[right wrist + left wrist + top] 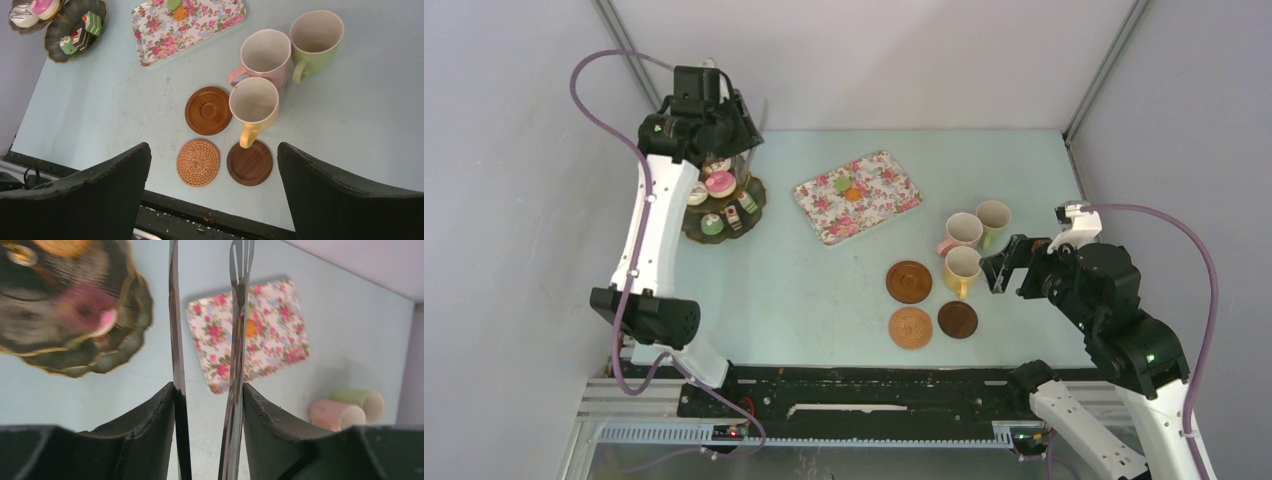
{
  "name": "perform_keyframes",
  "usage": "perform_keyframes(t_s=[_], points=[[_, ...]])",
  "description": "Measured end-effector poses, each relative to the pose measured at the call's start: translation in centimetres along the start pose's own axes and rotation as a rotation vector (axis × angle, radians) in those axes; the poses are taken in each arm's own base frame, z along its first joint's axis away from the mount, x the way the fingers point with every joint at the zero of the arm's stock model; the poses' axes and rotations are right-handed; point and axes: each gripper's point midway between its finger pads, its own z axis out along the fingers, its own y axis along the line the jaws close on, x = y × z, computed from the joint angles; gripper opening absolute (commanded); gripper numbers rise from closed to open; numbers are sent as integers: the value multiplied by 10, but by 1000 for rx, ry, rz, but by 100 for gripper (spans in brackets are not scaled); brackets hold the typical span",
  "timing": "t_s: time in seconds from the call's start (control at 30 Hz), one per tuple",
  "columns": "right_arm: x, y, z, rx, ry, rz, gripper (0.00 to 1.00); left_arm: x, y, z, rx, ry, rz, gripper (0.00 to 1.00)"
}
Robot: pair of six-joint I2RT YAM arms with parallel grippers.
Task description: Serve the afternoon tea
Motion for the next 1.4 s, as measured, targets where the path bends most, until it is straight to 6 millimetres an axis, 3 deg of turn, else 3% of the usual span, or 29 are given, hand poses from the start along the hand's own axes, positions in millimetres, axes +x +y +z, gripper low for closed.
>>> perform_keyframes(t_s=[0.2, 0.37, 0.47, 0.67, 0.93, 1.17, 1.4], points=[[-1, -1, 0, 7, -2, 12, 100, 43, -38, -3, 143, 79, 65, 52], [1, 3, 0, -13, 7, 35, 100, 98, -59, 7, 234, 205, 132, 53], [4, 8, -1, -38, 23, 50, 100, 122, -62, 15, 252, 280, 148, 53], [10, 19, 0, -77, 90, 87, 100, 145, -67, 38, 248, 378, 117, 53], [2, 6, 29, 24, 124, 93, 100, 196, -83, 78, 186, 545, -68, 52], [-7, -18, 58, 147, 118, 95, 100, 212, -94, 107, 123, 585, -199, 54], [-17, -25, 59, 169, 79, 34, 100, 216, -101, 132, 86, 560, -295, 54]])
